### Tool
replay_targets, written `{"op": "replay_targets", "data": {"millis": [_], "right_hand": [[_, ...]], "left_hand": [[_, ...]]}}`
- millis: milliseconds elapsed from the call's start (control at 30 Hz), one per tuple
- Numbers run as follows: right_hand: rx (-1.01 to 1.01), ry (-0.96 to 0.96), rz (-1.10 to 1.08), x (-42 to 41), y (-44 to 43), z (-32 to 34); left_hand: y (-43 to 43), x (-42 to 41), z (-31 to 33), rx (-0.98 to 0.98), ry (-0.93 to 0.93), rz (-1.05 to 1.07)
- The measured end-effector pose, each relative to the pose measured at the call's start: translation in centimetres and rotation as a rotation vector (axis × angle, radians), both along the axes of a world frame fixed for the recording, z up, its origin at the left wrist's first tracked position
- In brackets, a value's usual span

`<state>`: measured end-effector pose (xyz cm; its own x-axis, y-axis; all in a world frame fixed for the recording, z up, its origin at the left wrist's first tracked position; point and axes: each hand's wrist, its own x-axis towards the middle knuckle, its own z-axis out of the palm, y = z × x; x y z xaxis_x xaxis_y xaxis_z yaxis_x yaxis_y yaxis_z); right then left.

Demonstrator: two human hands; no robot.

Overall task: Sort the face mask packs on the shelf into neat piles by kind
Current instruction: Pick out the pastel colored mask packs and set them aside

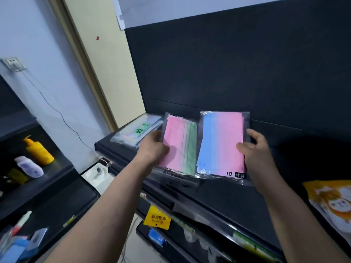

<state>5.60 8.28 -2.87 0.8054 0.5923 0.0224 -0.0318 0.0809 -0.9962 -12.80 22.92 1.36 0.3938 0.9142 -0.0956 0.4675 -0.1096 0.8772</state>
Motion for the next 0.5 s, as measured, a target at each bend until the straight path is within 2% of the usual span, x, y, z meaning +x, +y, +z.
{"op": "replay_targets", "data": {"millis": [167, 333, 500], "right_hand": [[-0.032, -0.014, -0.024, 1.2, 3.7, 0.6], [-0.090, -0.042, -0.072, 1.2, 5.6, 0.1], [-0.083, -0.017, -0.186, -0.1, 7.9, -0.4]], "left_hand": [[4.8, 2.6, -0.7, 0.054, 0.040, -0.046], [9.0, 5.3, -2.8, 0.303, 0.306, -0.179], [12.0, 5.8, -5.0, 0.425, 0.510, -0.313]]}}
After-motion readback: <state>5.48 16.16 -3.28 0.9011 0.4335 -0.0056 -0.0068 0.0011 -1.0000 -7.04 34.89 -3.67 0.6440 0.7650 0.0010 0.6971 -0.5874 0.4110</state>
